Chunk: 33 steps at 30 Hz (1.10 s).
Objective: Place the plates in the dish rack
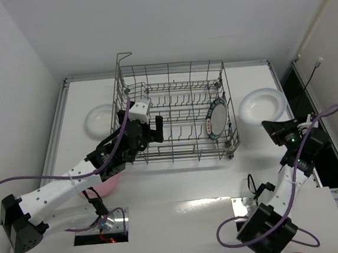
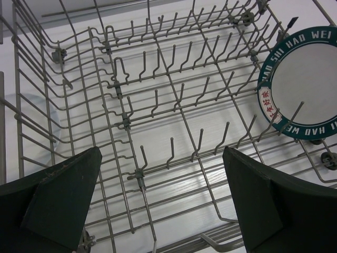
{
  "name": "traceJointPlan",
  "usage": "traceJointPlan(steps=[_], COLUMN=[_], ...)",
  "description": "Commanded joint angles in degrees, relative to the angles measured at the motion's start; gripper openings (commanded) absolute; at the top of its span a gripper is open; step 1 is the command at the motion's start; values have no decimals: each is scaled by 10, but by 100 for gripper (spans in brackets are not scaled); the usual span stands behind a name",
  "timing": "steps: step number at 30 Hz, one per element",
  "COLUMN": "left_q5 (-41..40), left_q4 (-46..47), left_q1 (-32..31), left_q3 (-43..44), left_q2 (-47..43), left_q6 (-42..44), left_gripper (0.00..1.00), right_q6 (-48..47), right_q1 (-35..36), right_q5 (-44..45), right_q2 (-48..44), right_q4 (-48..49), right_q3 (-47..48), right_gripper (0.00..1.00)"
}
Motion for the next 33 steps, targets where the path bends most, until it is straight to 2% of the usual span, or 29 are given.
traceJointPlan(steps=[1,7,15,19,26,33], left_q5=[-9,-9,-9,-9,-14,-14], left_q4=[9,9,9,9,9,9], left_q1=[-7,-7,-7,-7,-7,-7], left_q3=[-1,-1,-1,-1,-1,-1], left_q2=[-2,3,14,14,19,19], left_q6=[-2,-2,-2,-2,-8,-8], left_gripper=[100,100,100,100,100,100], right_q6=[8,-60,-174,-204,-219,-195], right_q1=[33,101,229,318,509,632], right_q5=[-30,18,84,166,413,612], right_q2=[-28,-43,27,33,57,109], right_q4=[86,-13,-161,-210,-293,-324], right_q3=[83,199,295,310,347,388], right_gripper=[0,0,0,0,0,0])
